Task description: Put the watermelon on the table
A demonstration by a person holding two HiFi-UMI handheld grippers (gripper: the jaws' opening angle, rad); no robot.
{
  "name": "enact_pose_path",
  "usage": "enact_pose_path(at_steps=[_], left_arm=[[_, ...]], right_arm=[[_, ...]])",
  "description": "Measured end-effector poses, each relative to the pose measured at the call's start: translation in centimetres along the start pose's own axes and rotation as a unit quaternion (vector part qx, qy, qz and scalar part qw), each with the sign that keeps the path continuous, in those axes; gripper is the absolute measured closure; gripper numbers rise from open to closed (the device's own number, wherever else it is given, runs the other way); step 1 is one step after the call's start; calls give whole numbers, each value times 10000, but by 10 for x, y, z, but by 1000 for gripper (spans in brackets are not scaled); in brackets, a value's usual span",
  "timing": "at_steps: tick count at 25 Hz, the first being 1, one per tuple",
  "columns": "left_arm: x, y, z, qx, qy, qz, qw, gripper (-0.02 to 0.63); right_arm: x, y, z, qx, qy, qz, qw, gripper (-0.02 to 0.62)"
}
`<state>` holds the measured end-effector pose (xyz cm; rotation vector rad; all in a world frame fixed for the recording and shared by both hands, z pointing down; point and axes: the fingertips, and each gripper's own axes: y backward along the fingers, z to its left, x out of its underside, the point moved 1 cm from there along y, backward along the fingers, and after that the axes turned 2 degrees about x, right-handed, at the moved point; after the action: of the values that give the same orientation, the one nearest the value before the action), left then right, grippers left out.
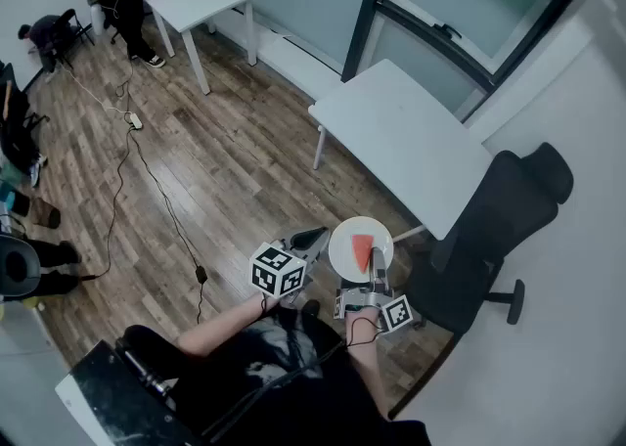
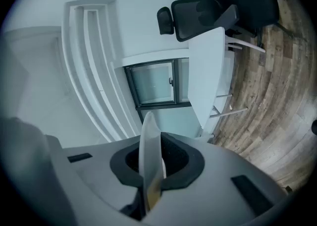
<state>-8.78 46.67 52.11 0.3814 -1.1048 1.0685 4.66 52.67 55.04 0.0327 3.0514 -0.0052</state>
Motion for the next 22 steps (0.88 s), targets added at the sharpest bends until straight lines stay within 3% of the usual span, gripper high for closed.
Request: enact_pose_path(at_steps=[13,18,22], left_arm=[[-17,29,46,-83,126,-141,9998,601],[-3,35,68,-93,398,-11,9992,601],[7,38,96,-282,753,26,9968,601]], right_arm=[[47,-34,0,-92,142,282,9995,569],[67,-38,-9,-71,131,491,9987,570],[72,-57,-31,258,25,590,9979,569]])
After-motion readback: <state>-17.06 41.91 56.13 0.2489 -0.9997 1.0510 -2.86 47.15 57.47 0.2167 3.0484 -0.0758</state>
